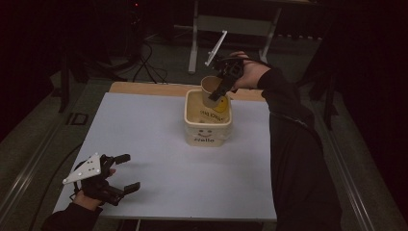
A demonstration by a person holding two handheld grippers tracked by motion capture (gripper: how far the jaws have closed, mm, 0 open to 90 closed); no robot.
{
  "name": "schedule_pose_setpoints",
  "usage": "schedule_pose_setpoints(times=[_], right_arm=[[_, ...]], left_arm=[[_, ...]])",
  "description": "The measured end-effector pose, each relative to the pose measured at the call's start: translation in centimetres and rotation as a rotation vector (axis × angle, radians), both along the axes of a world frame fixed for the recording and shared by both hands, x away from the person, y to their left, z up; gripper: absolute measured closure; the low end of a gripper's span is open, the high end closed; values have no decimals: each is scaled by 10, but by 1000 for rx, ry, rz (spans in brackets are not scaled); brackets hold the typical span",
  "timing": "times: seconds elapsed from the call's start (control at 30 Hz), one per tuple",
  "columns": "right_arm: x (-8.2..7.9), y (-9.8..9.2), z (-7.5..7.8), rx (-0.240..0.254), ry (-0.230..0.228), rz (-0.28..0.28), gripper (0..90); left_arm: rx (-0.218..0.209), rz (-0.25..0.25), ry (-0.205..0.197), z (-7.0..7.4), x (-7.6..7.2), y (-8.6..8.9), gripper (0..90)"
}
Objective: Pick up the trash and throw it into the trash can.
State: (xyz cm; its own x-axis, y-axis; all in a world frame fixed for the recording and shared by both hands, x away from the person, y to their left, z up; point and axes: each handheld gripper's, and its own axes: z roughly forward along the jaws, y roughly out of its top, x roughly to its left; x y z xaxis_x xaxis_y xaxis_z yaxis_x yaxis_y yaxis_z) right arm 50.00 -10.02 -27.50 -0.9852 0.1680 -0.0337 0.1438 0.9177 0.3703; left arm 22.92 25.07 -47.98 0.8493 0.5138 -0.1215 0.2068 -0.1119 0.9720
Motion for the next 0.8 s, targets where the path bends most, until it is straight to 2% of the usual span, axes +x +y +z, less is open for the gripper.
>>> schedule_pose_setpoints(times=[0.2, 0.3, 0.37, 0.43, 0.63, 0.8], right_arm=[[5, 3, -4, 0, -6, -12, 243], [8, 5, -8, -4, 18, -44, 189], [10, 7, -11, -16, 22, -59, 115], [11, 7, -12, -21, 29, -65, 110], [9, 1, -6, 29, 31, -82, 110], [1, -7, -6, 49, 20, -96, 111]], left_arm=[[1, -2, 1, 0, 0, 0, 4], [1, -5, 1, 0, 0, -1, 3], [0, -5, 2, 0, 0, -1, 3], [1, -4, 1, 0, 0, 0, 3], [3, -3, 0, 0, 0, 0, 3], [3, -3, 0, 0, 0, 0, 3]])
